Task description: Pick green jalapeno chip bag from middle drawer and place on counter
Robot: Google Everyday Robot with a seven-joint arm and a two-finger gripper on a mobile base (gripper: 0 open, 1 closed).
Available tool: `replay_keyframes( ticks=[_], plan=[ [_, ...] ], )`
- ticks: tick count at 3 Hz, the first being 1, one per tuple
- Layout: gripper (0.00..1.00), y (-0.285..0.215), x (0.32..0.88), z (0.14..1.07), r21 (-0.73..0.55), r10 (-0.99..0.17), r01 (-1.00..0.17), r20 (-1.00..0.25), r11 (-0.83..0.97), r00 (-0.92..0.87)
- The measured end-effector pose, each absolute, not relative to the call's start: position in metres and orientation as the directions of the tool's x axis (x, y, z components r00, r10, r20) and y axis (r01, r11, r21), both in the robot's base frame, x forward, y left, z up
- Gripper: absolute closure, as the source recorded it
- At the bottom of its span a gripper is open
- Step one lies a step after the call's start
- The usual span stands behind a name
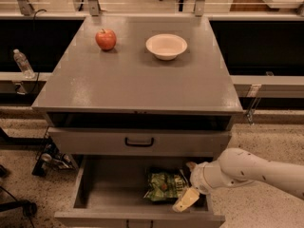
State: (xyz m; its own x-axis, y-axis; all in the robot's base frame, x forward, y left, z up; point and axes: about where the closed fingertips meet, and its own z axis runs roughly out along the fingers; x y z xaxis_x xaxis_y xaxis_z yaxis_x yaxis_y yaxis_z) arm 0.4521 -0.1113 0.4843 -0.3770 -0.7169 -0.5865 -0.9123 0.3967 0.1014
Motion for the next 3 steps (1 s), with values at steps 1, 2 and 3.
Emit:
replay_keyframes(
  ticks=[1, 2, 3],
  plan=[
    [0.00, -0.106, 0.466, 0.469, 0.067, -0.721, -0.917, -0.596, 0.392, -0.352],
    [0.00, -0.103, 0.472, 0.460, 0.049, -0.719, -0.919, -0.607, 0.392, -0.339],
    [0.00, -0.102, 0.478, 0.446, 0.045, -0.714, -0.913, -0.607, 0.406, -0.348]
  ],
)
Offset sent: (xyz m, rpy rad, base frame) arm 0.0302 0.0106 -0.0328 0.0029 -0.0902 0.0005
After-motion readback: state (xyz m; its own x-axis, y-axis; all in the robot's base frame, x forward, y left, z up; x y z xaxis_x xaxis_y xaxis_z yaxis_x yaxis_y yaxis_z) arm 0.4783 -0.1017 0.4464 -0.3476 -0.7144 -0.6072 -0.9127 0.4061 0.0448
